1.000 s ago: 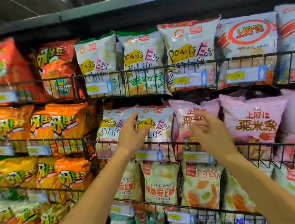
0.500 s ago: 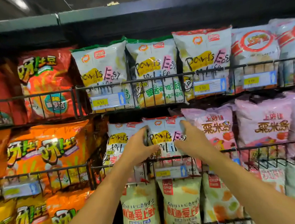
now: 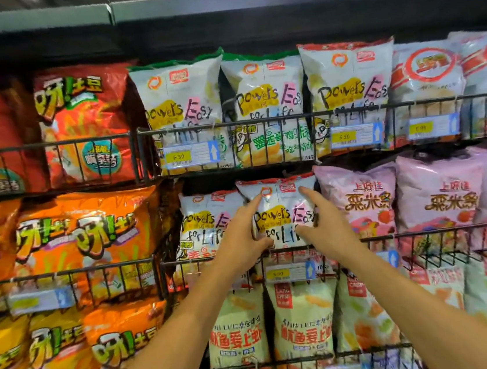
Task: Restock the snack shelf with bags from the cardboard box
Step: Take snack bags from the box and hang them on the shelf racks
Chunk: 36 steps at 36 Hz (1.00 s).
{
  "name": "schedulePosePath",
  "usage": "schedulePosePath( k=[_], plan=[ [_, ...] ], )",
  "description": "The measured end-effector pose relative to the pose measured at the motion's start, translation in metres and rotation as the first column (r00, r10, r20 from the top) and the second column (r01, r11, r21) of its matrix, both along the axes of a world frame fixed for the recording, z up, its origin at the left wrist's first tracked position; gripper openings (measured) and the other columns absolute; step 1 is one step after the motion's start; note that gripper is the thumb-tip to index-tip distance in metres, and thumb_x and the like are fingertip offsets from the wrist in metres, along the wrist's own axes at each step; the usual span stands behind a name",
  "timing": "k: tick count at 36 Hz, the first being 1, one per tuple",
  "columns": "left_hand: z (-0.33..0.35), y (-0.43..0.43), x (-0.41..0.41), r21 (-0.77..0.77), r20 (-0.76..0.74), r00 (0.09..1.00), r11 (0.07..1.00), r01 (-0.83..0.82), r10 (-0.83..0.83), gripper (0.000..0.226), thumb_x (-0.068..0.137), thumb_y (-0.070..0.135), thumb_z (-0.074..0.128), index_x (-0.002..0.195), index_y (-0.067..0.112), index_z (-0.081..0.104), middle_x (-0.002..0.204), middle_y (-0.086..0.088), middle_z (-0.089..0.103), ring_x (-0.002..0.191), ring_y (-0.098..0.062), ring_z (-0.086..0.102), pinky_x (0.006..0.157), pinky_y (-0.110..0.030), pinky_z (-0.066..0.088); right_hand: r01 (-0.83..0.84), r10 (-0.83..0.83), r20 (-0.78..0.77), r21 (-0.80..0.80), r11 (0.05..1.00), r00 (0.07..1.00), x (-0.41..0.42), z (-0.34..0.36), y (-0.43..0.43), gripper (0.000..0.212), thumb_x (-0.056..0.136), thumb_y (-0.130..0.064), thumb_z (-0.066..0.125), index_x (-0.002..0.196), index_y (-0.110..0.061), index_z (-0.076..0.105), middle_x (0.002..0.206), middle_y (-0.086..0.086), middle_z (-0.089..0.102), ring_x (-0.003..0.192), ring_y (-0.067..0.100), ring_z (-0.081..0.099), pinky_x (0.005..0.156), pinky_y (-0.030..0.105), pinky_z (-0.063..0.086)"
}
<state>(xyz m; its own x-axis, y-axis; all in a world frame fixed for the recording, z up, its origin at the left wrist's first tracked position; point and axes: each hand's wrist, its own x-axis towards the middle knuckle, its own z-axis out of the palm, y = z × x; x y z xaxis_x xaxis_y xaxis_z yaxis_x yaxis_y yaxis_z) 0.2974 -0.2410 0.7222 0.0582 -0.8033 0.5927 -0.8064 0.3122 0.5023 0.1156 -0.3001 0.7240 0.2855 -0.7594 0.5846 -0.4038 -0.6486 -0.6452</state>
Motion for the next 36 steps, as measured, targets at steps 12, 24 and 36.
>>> schedulePosePath(
  k=[12, 24, 36],
  plan=[
    [-0.005, 0.002, 0.004, -0.017, -0.037, 0.999, 1.0, 0.007, -0.008, 0.072, 0.088, 0.014, 0.075, 0.146, 0.032, 0.036, 0.147, 0.006, 0.039, 0.13, -0.02, 0.048, 0.107, -0.036, 0.045, 0.033, -0.031, 0.045, -0.05, 0.998, 0.999, 0.0, -0.016, 0.005, 0.078, 0.086, -0.013, 0.075, 0.148, -0.031, 0.032, 0.155, -0.002, 0.037, 0.14, 0.019, 0.038, 0.107, 0.036, 0.037],
    [0.011, 0.012, 0.03, -0.014, -0.043, 0.999, 1.0, 0.018, -0.018, 0.067, 0.094, 0.013, 0.066, 0.15, 0.035, 0.035, 0.134, 0.005, 0.052, 0.093, -0.004, 0.066, 0.066, -0.015, 0.053, 0.202, -0.202, -0.055, -0.015, 0.979, 0.978, -0.012, -0.009, 0.009, 0.068, 0.086, -0.02, 0.075, 0.143, -0.027, 0.038, 0.126, 0.009, 0.056, 0.103, 0.027, 0.059, 0.087, 0.043, 0.052],
    [0.036, 0.018, 0.111, -0.044, -0.082, 0.939, 0.941, -0.337, 0.333, 0.06, 0.089, 0.025, 0.066, 0.146, 0.019, 0.045, 0.133, -0.011, 0.054, 0.121, -0.027, 0.055, 0.099, -0.035, 0.045, -0.26, 0.265, 0.025, 0.299, 0.918, 0.964, 0.107, 0.032, 0.052, 0.071, 0.095, -0.021, 0.066, 0.154, -0.027, 0.028, 0.158, -0.002, 0.032, 0.139, 0.025, 0.043, 0.1, 0.039, 0.048]
  ],
)
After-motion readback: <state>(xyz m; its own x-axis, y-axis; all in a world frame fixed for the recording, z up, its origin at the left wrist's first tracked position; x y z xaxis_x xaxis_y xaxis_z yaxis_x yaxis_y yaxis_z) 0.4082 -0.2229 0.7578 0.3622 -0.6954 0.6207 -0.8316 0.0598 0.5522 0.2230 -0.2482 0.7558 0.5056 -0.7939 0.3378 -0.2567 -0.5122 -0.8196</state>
